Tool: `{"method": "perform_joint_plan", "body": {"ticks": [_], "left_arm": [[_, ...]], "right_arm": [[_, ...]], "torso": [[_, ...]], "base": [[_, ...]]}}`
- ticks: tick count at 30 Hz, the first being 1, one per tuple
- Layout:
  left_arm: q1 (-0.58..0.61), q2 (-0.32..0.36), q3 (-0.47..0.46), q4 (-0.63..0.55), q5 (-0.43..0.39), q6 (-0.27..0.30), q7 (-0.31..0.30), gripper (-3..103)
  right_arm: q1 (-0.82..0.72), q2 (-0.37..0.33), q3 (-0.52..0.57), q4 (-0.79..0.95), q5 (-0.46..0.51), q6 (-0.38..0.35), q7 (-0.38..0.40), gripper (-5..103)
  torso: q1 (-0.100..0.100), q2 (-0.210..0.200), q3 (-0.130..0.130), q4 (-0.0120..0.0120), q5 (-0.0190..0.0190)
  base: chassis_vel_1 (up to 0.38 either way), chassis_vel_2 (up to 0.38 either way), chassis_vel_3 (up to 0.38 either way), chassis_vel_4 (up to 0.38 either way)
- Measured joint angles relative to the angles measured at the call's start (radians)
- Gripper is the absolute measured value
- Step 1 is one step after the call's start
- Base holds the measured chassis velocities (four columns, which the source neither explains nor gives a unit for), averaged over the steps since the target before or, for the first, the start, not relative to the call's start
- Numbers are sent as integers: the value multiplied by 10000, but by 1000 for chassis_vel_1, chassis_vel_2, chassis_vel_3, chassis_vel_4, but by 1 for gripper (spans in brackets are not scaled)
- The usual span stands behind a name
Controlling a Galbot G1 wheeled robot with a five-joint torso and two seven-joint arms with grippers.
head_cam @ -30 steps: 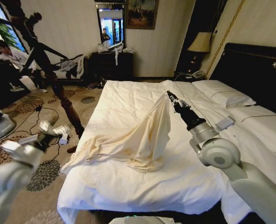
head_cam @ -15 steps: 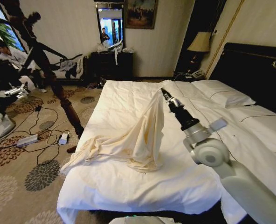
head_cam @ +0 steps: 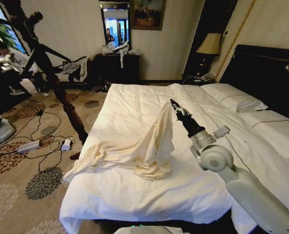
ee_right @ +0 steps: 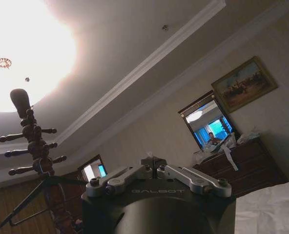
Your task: Pick up the clothes from the bed and hang them on the clothes hanger.
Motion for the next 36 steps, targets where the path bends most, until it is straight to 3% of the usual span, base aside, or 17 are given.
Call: {"method": "perform_joint_plan", "body": {"ticks": [3, 5, 7, 8, 9, 12, 16, 17, 21, 23, 27, 36], "left_arm": [[-326, 84, 583, 448, -344, 46, 598, 100], [-1105, -374, 1362, 742, -507, 79, 797, 100], [-1885, -1043, 1958, 990, -486, 81, 704, 100], [-1885, -1043, 1958, 990, -486, 81, 704, 100], [-2334, -1453, 2373, 1155, -343, 81, 580, 100], [-3020, -1905, 3027, 1359, -127, 85, 486, 100], [-5079, -2635, 4625, 2156, 167, 295, 282, 100], [-5079, -2635, 4625, 2156, 167, 295, 282, 100], [-7278, -3042, 6015, 3375, 738, 802, 426, 100], [-7515, -3087, 6193, 3542, 788, 915, 496, 100], [-8552, -3359, 7039, 4416, 1122, 1936, 1487, 100], [-9453, -4060, 7514, 5602, 1969, 3057, 2491, 100]], "right_arm": [[-139, 179, 53, -4, -127, -1, 13, 0], [-317, 332, 140, -5, -254, -1, 29, 0], [-522, 426, 239, 0, -398, 9, 32, 0], [-522, 426, 239, 0, -398, 9, 32, 0], [-635, 433, 299, -6, -489, 20, 33, 0], [-762, 428, 372, -23, -581, 47, 33, 0], [-975, 288, 571, 29, -666, 84, 65, 0], [-975, 288, 571, 29, -666, 84, 65, 0], [-1000, 176, 737, 59, -653, 101, 144, 0], [-1003, 176, 755, 60, -652, 102, 159, 0], [-1117, 177, 846, 67, -673, 109, 225, 0], [-1264, 247, 894, -71, -921, 160, 252, 0]], "torso": [[-1, 1, -1, 9, 1], [0, 1, 0, 4, -23], [0, 0, 0, -10, 3], [0, 0, 0, -10, 3], [1, 0, 2, -15, -2], [1, 0, 2, -16, -7], [2, 0, 2, -8, -5], [2, 0, 2, -8, -5], [2, 0, 1, -6, 4], [1, 0, 1, -4, 3], [1, 0, 1, -1, -2], [2, -1, 1, -9, -1]], "base": [[0, 0, 0, 0], [0, 0, 0, 0], [0, 0, 0, 0], [0, 0, 0, 0], [0, 0, 0, 0], [0, 0, 0, 0], [0, 0, 0, 0], [0, 0, 0, 0], [0, 0, 0, 0], [0, 0, 0, 0], [0, 0, 0, 0], [0, 0, 0, 0]]}}
